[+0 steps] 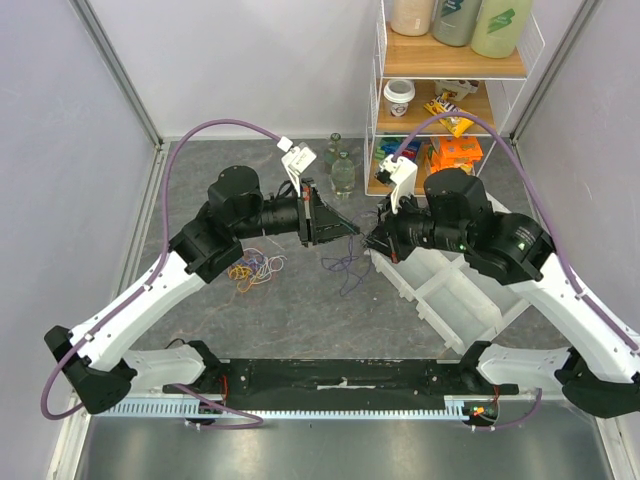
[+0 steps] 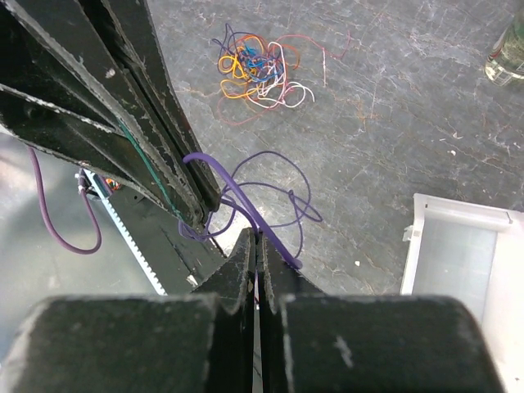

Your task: Untangle the cables

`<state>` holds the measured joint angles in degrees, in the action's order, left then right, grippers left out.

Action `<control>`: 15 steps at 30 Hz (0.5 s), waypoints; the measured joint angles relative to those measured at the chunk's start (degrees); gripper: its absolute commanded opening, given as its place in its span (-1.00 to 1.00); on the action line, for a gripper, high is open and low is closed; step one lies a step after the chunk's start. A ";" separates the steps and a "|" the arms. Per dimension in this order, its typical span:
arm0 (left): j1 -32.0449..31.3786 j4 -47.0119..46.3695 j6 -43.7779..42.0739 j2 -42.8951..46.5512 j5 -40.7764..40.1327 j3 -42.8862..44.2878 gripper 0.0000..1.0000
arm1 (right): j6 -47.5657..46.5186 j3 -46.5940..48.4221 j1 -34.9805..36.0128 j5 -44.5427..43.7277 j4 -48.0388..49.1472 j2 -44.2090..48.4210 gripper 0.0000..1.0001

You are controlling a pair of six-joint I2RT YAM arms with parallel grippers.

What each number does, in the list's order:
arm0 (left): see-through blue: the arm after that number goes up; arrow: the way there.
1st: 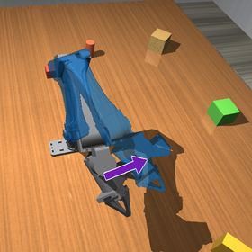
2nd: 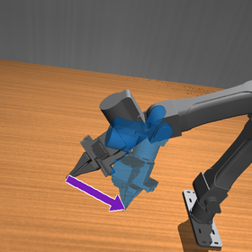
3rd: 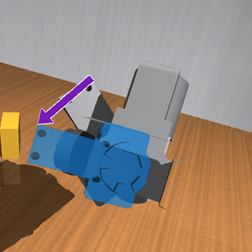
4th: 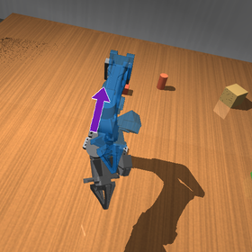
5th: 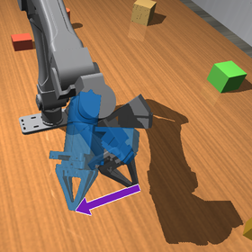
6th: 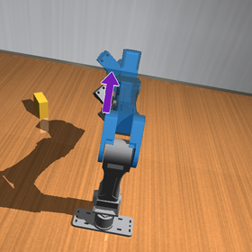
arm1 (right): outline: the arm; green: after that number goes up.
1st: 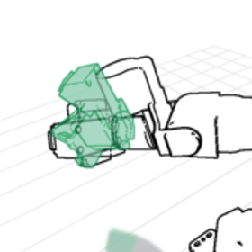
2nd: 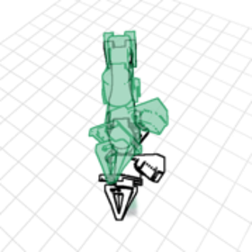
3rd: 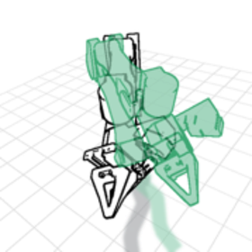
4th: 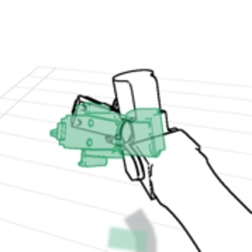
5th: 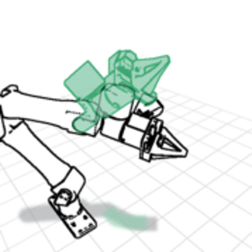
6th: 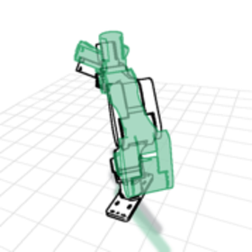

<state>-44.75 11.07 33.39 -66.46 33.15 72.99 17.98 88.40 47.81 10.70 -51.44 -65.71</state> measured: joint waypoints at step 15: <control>0.17 -0.13 1.79 -0.66 -0.04 0.00 -0.96 | 2.47 -7.39 0.00 4.26 8.55 2.16 -1.00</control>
<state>-44.58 10.94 35.18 -67.11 33.10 72.99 20.45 81.01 47.81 14.96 -42.89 -63.55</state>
